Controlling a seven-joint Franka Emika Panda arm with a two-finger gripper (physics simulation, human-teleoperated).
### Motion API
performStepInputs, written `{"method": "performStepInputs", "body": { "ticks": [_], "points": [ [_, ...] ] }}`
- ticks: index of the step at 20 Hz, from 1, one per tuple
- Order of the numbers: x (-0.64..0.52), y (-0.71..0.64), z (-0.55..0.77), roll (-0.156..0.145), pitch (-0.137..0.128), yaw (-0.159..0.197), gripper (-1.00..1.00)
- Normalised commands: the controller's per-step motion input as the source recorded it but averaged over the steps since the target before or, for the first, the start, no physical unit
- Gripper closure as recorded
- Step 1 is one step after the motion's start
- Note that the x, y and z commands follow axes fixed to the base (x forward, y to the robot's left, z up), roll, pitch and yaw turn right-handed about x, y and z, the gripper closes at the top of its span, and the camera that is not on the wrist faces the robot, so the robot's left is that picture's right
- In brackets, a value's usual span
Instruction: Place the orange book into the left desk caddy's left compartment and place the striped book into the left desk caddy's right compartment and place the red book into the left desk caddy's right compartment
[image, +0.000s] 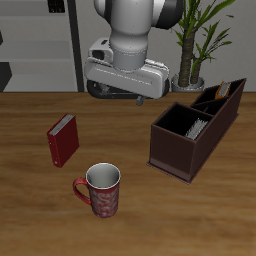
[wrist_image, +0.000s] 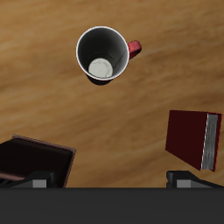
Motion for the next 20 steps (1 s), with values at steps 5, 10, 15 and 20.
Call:
{"method": "performStepInputs", "body": {
  "ticks": [5,10,15,20],
  "points": [
    [-0.06,-0.76,-0.14,-0.072,0.020,0.136,-1.00],
    [-0.13,-0.49,-0.14,-0.052,0.010,0.078,-1.00],
    [-0.25,-0.19,-0.19,0.007,-0.007,0.088,-1.00],
    [-0.25,-0.19,-0.01,0.099,-0.038,0.061,-1.00]
  ]
}}
